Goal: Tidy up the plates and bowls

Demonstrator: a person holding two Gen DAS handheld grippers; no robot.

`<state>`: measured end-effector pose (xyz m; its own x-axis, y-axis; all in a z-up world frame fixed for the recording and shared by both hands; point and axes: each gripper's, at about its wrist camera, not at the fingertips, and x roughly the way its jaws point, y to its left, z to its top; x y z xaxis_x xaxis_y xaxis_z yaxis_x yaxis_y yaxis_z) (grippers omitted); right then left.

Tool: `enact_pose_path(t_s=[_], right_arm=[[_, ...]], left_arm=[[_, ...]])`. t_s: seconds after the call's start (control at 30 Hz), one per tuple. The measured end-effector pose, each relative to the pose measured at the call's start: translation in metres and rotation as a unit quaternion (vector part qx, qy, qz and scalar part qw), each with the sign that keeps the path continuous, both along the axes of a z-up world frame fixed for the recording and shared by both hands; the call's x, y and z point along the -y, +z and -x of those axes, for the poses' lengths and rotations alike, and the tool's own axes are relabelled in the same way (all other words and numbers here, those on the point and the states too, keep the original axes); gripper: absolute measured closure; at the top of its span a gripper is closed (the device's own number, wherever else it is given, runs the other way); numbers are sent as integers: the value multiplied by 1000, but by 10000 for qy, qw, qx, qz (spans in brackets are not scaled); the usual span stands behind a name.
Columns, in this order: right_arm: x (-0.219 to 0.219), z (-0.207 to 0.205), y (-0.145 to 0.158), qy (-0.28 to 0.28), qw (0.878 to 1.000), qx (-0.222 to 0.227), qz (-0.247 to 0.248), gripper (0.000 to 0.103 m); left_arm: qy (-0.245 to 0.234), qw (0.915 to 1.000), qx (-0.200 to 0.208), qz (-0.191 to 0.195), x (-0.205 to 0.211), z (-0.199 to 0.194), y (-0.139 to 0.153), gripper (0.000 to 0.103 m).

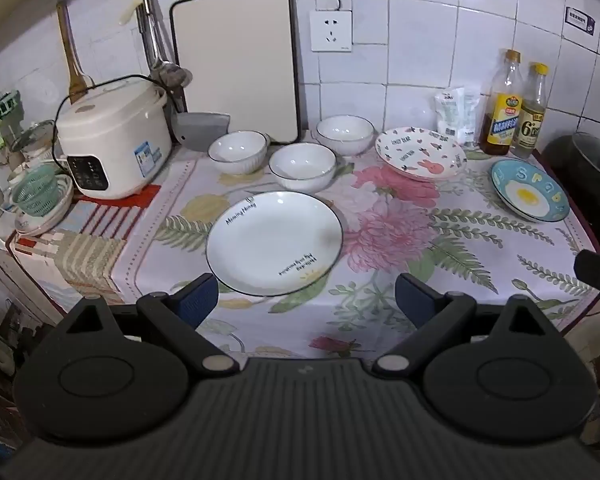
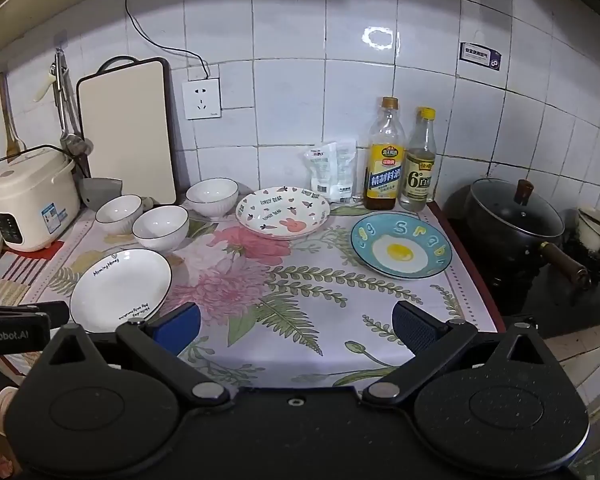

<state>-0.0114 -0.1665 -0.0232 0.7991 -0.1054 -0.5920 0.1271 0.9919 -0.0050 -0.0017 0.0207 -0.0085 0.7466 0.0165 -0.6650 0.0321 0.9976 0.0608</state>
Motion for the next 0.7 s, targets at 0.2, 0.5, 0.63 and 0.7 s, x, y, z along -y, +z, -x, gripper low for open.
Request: enact_pose_path(t_s=[0.2,0.5,0.63,0.7], right_arm=[[-4,1,-7,87,9998,51,155,0],[-6,7,-19,92,9998,176,89,0],[-7,9,-23,92,9997,211,40,0],[-7,10,-24,87,9997,227,29,0]], left_arm=[[-12,9996,212,-160,-4,4,1,7],[-57,9996,256,-130,-7,7,-7,7],[-83,9996,250,-122,-5,7,-12,7],[-102,9996,257,-115,-4,8,-15,7]])
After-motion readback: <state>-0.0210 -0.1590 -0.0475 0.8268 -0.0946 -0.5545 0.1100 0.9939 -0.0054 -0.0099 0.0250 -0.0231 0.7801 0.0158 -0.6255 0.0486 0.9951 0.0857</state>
